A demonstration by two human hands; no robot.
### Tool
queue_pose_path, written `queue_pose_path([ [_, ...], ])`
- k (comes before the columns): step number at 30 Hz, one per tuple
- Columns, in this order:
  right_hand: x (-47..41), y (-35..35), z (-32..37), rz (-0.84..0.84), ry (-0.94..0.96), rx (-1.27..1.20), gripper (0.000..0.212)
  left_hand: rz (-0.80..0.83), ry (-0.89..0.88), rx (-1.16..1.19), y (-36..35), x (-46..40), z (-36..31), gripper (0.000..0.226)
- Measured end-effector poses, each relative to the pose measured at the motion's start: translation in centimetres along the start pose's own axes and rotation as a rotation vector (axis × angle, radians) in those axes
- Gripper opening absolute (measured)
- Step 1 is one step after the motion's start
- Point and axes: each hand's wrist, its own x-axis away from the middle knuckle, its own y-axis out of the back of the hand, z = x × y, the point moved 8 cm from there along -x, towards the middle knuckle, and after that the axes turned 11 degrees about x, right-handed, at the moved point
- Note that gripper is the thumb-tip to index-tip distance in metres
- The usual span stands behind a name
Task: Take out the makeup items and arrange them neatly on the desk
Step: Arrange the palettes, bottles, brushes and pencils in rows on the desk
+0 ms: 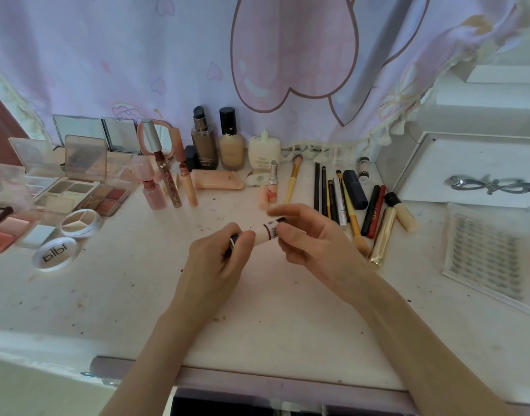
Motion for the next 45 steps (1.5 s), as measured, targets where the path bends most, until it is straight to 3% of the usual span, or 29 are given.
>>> queue_pose_path([
  [2,0.0,-0.2,-0.1,0.028,-0.041,-0.017,0.03,-0.028,0.016,0.01,0.4,0.1,0.2,0.028],
  [5,0.1,0.0,-0.7,-0.013,-0.149,0.183,0.046,0.0,0.009,-0.014,0.1,0.2,0.0,0.025],
  [7,0.0,0.2,-0.5,-0.039,-0.132,0.181,0.038,0.029,0.009,-0.027,-0.2,0.2,-0.1,0.025],
  [11,-0.1,0.6,0.3,-0.004,-0.049,-0.112,0.009,0.026,0.045,0.034,-0.1,0.1,0.0,0.027],
  [16,-0.2,0.2,-0.2,0.009,-0.07,-0.068,0.027,0.035,0.075,0.058,-0.2,0.0,0.4,0.032],
  [26,-0.4,1.9,0.7,-0.162,0.053,-0.079,0.02,0.188,0.077,0.024,-1.3,-0.2,1.1,0.018],
  [36,-0.5,1.8,1.0,-0.156,0.129,-0.114,0.028,0.146,0.183,0.146,-0.8,-0.4,2.2,0.012],
  [38,-0.5,1.6,0.7,-0.164,0.097,-0.036,0.029,0.109,0.216,0.23,-0.6,-0.4,2.4,0.014],
  [42,-0.4,1.0,0.8,-0.196,0.114,0.356,0.021,0.077,0.219,0.333,-0.1,-0.4,2.3,0.016],
  [45,-0.6,0.3,0.9,-0.195,0.138,0.412,0.022,0.071,0.234,0.39,-0.2,-0.3,2.7,0.01],
])
